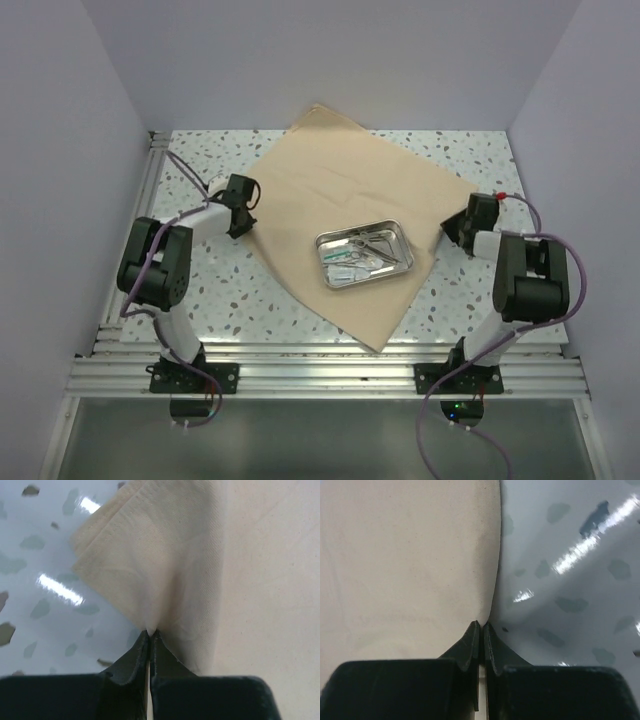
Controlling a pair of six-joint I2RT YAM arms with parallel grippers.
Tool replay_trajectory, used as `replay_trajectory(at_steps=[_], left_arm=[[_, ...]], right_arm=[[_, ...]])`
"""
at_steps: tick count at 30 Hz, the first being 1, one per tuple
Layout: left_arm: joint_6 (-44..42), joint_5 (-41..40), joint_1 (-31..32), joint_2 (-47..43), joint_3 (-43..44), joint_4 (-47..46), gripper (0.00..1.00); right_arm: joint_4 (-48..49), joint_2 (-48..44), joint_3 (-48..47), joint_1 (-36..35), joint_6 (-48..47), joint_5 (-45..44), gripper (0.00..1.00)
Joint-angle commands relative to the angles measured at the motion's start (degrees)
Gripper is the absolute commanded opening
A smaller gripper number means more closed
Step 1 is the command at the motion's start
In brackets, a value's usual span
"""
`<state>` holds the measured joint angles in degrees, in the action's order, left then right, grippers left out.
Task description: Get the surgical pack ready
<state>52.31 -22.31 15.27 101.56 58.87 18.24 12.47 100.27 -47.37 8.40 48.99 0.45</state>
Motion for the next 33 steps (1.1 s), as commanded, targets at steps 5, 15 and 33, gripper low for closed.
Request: replay_trajectory(at_steps=[5, 15, 33], left_arm=[[-9.86, -0.11, -5.67, 9.53, 14.86, -0.49, 0.00], [-15.31, -2.39, -9.29, 10.50, 17.59, 2.24, 0.13], [-21.11, 12.45, -4.99, -10.59, -0.58, -11.90, 0.68]], right_arm=[[0.80, -14.48, 12.21, -7.68, 2.86, -10.55, 0.00], [-11.32, -17.03, 7.82, -8.93, -0.12, -15.47, 0.53], [-13.70, -17.75, 0.18, -9.46, -11.55, -7.13, 0.11]])
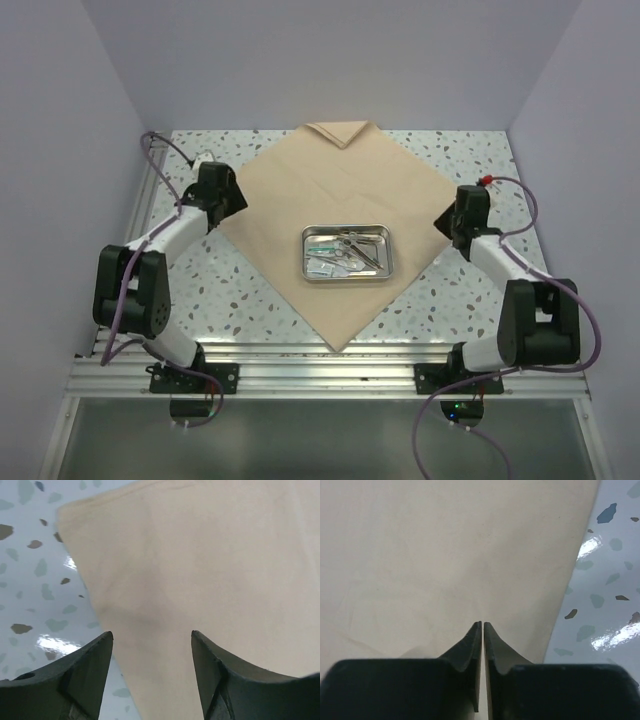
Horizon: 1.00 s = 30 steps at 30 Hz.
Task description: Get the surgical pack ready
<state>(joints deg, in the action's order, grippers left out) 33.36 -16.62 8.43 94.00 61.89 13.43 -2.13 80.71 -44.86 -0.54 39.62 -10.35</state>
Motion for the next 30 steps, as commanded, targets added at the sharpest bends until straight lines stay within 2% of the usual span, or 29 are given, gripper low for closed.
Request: replay_trajectory(at_steps=[1, 2, 6, 11, 12, 13, 15, 19, 23, 30], left_arm=[[-2.08, 7.91, 2.64, -3.55, -4.49, -8.23, 0.68], [-1.90, 9.49, 3.08, -3.90, -5.10, -9.72, 0.68], [-0.93, 13.45, 3.53, -1.54, -7.13, -12.55, 0.65], [-0.84, 14.60, 3.53, 2.94, -7.57, -15.01, 0.60], [-0.76, 14.60, 3.53, 3.38, -7.92, -15.36, 0.59], [-0.76, 14.86, 3.53, 3.74, -8.01, -15.80, 0.52], [-0.76, 15.13, 3.53, 4.62, -7.92, -15.72, 0.43], [-0.67, 15.92, 3.96, 3.22, -9.15, -16.07, 0.36], [-0.06, 16.27, 5.98, -0.21, -11.52, -15.89, 0.32], [4.85, 20.92, 14.24, -1.89, -11.97, -15.63, 0.17]], right_arm=[[0.47, 2.61, -2.94, -0.43, -1.91, 3.58, 0.03], [-0.50, 3.57, -3.30, -0.43, -1.74, 3.93, 0.01], [-1.21, 8.50, -5.41, -0.43, -0.77, 6.21, 0.00], [3.09, 9.91, -4.01, -1.66, -2.43, 15.26, 0.00], [2.49, 9.91, -3.92, -2.62, -3.22, 15.36, 0.01], [2.31, 9.91, -3.92, -2.98, -3.49, 15.36, 0.01], [-0.59, 9.74, -3.22, -4.11, -3.84, 15.01, 0.00], [-3.13, 6.75, -0.58, -8.33, -3.32, 12.12, 0.00], [-5.86, 1.14, 2.05, -13.52, -1.04, 4.13, 0.00], [-8.15, 0.15, 2.41, -17.91, 0.02, 2.35, 0.00]])
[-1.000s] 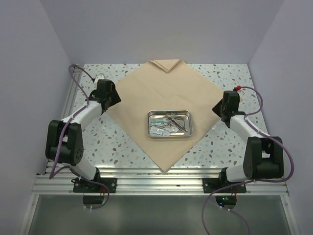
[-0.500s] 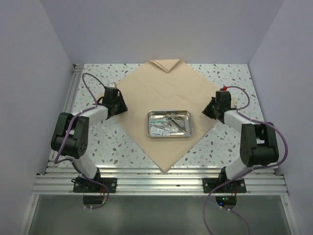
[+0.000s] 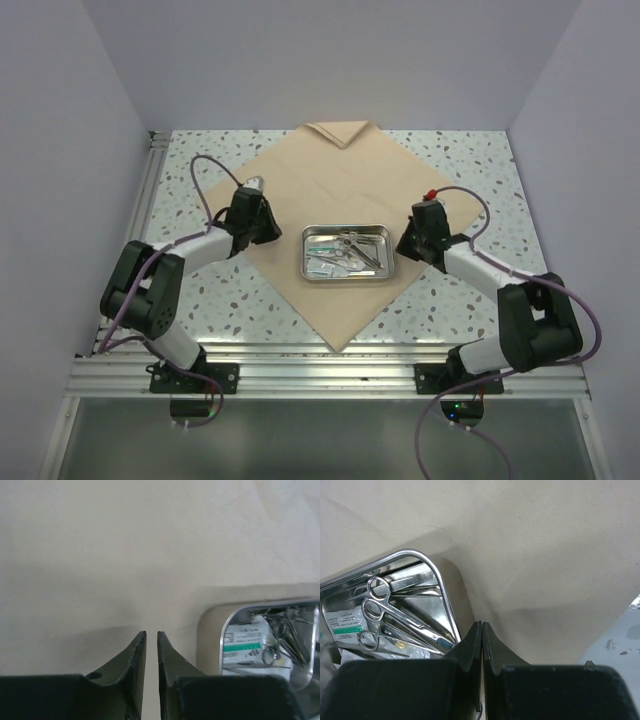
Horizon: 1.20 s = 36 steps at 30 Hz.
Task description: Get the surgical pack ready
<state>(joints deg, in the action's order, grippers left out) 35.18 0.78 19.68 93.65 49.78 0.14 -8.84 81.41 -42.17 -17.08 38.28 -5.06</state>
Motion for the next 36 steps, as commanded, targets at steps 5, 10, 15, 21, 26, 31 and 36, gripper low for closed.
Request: replay_trajectory(at_steps=[5, 10, 15, 21, 26, 31, 36], left_arm=[[4.37, 4.67, 5.80, 0.83, 1.54, -3.66, 0.15], [4.37, 4.41, 6.69, 3.38, 2.78, -3.83, 0.14], [3.93, 4.67, 6.68, 6.19, 4.80, -3.66, 0.14], [4.29, 5.02, 6.69, 6.81, 6.03, -4.19, 0.13], [4.46, 4.94, 6.86, 6.90, 7.43, -4.19, 0.13], [4.90, 4.59, 7.04, 7.16, 8.58, -4.18, 0.13], [4.72, 4.76, 7.21, 9.18, 10.69, -4.19, 0.13]], right_arm=[[0.31, 1.82, -0.98, -4.80, 3.20, -3.37, 0.00], [1.10, 4.37, -2.83, -6.12, 3.82, -3.90, 0.00], [1.02, 6.22, -5.20, -6.21, 3.29, -4.26, 0.00], [1.19, 8.50, -8.45, -6.21, 2.32, -3.47, 0.00], [1.55, 10.87, -11.34, -6.21, 2.06, -2.24, 0.00], [2.34, 13.24, -13.20, -6.30, 1.88, -0.65, 0.00], [2.16, 15.36, -16.44, -6.21, 1.36, -0.92, 0.00]])
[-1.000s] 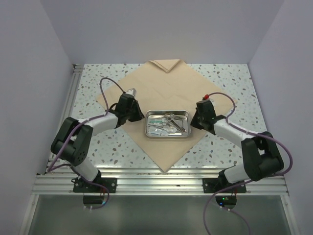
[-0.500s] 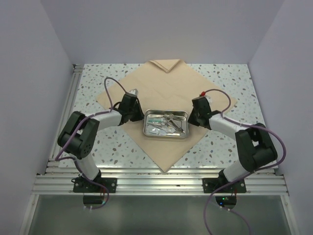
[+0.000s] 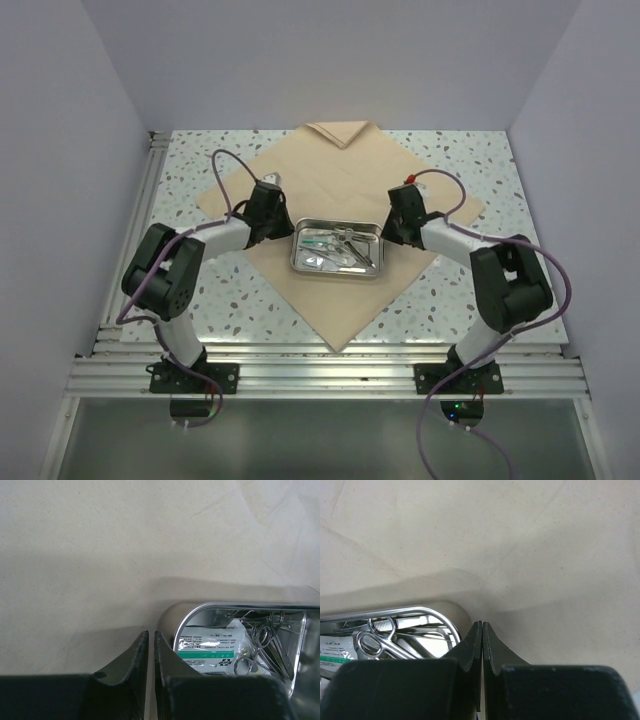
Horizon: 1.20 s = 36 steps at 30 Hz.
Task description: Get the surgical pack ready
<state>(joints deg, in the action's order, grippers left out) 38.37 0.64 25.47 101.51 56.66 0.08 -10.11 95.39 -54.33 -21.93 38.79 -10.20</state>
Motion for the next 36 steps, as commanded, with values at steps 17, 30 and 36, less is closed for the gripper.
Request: replay_trajectory(at_steps=[17, 30, 36], left_arm=[[-5.50, -11.54, 0.89, -9.13, 0.03, 8.09, 0.51], [-9.01, -12.94, 0.98, -26.71, -10.51, 10.73, 1.00], [-9.54, -12.78, 0.98, -32.25, -14.12, 10.73, 1.00]], right_arm=[[-9.48, -14.88, -3.08, -2.05, -20.14, 6.58, 0.44], [-19.51, -27.63, 7.74, -34.29, -20.78, -0.87, 0.71], [-13.38, -28.07, 13.19, -45.65, -18.30, -2.47, 0.62]])
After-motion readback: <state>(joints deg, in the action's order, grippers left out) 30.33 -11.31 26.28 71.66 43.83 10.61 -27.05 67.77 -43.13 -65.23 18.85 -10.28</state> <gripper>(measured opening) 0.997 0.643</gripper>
